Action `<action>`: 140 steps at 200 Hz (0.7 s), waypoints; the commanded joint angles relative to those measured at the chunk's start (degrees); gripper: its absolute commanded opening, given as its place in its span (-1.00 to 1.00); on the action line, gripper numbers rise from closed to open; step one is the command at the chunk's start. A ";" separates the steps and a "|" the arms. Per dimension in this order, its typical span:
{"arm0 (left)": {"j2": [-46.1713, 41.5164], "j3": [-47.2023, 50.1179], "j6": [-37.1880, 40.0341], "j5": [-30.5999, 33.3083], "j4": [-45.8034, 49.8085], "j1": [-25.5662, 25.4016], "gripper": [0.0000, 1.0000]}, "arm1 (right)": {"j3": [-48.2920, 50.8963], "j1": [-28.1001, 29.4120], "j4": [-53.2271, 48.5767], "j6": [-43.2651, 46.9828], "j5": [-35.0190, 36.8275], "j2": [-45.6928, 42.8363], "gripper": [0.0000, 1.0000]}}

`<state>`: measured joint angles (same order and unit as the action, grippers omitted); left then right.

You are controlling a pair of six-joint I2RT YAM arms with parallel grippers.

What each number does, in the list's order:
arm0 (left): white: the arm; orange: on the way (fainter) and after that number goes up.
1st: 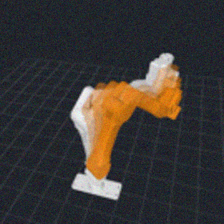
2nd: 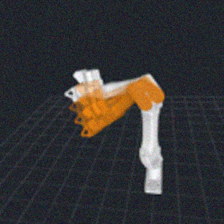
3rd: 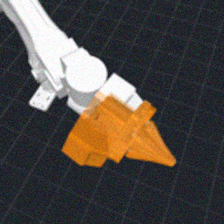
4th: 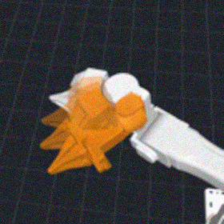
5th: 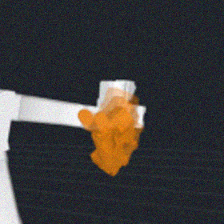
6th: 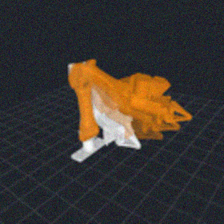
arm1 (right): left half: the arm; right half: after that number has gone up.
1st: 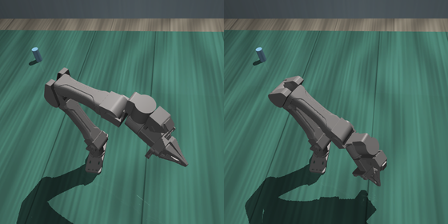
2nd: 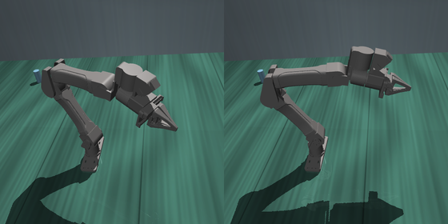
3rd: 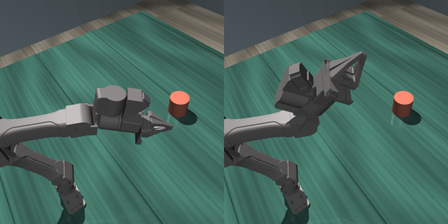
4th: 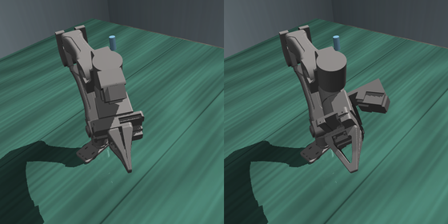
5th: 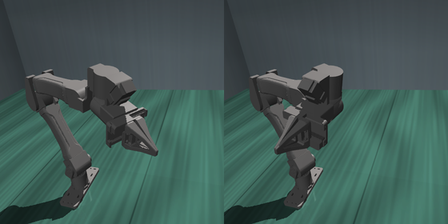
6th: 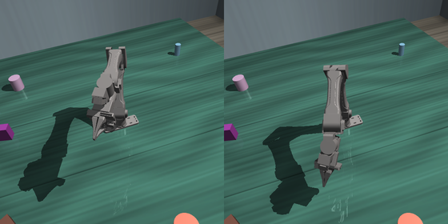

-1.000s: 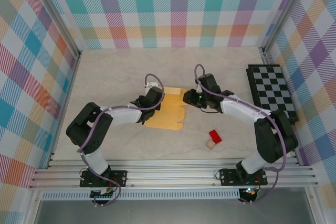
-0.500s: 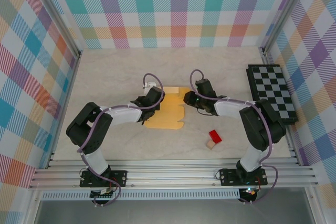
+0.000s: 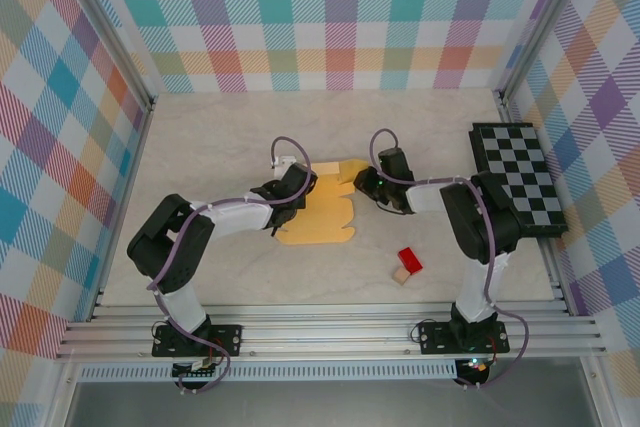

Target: Fold the paper box

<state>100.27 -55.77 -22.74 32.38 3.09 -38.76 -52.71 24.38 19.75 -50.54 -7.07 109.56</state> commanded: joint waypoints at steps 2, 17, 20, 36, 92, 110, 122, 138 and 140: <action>1.50 -1.26 -1.07 0.89 3.91 -1.38 -1.00 | -1.15 0.49 5.65 -5.25 -4.48 2.04 -0.65; 1.90 -1.62 -1.19 0.99 4.18 -1.57 -1.00 | -1.64 0.87 5.97 -5.95 -5.29 1.82 -0.68; 1.93 -1.69 -1.26 1.01 4.24 -1.65 -1.00 | -1.85 0.99 5.88 -6.01 -5.37 1.74 -0.68; 2.23 -2.28 -1.58 1.19 4.72 -1.75 -1.00 | -2.57 1.82 5.54 -6.05 -6.18 1.24 -0.72; 2.48 -2.84 -3.27 1.01 5.69 -2.01 -1.00 | -1.56 4.39 7.87 -10.32 -6.55 -0.51 -0.73; 2.48 -2.90 -3.64 0.71 5.70 -2.05 -1.00 | -2.72 5.47 6.43 -10.25 -6.26 0.36 -0.73; 2.48 -2.85 -3.95 0.45 5.77 -2.18 -1.00 | -3.33 6.17 5.55 -10.31 -5.79 1.06 -0.73; 2.48 -2.86 -4.29 0.32 5.87 -2.25 -1.00 | -3.96 7.28 4.00 -10.28 -4.78 1.91 -0.74; 2.48 -2.86 -4.25 0.32 5.87 -2.27 -1.00 | -4.04 7.46 3.77 -10.30 -4.66 2.00 -0.74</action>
<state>101.51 -57.71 -26.26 34.39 6.07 -39.77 -54.46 30.30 25.28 -59.77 -11.64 110.17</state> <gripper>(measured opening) 0.068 0.134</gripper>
